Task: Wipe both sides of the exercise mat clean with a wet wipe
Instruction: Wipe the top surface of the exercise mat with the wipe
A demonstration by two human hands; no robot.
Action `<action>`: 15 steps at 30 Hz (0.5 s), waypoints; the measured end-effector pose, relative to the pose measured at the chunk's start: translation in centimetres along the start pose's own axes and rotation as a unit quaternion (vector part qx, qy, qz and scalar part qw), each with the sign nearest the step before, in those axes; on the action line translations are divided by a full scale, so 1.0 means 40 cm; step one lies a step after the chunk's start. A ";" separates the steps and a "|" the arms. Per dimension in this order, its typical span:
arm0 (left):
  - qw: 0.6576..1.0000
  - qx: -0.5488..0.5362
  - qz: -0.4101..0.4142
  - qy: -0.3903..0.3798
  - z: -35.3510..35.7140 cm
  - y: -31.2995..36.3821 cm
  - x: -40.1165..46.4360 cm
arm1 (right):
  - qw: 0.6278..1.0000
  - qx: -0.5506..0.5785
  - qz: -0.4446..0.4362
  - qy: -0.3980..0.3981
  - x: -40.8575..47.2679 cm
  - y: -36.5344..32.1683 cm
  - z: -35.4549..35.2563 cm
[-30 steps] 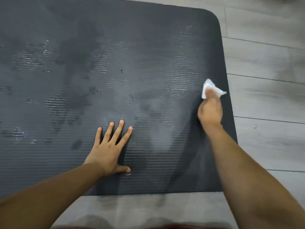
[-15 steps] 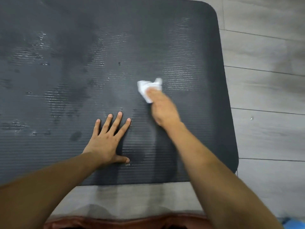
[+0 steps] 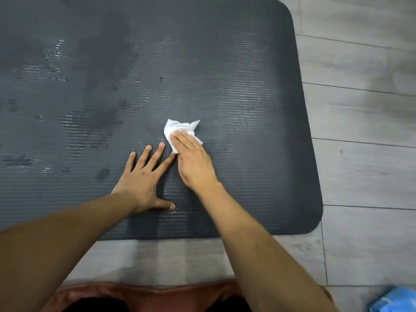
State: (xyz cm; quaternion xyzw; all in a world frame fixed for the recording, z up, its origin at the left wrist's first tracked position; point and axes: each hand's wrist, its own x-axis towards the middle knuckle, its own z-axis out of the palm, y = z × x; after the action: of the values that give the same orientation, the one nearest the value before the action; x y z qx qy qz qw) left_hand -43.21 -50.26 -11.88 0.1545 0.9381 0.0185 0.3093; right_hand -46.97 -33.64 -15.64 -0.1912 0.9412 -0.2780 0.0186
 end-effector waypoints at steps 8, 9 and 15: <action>1.000 -0.014 -0.002 0.001 0.001 -0.005 0.008 | 0.911 -0.073 0.366 0.173 -0.208 0.377 -0.309; 1.000 -0.014 -0.003 0.001 0.001 -0.005 0.010 | 0.903 -0.074 0.380 0.184 -0.211 0.379 -0.304; 0.999 -0.022 -0.020 0.036 0.002 0.010 -0.012 | 0.992 0.000 0.107 0.072 -0.091 0.014 -0.037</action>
State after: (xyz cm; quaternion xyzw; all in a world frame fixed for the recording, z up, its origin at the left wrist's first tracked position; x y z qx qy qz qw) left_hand -42.70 -50.05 -11.62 0.1277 0.9509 0.0386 0.2793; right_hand -43.99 -31.09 -14.93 -0.0690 0.9550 -0.2877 -0.0192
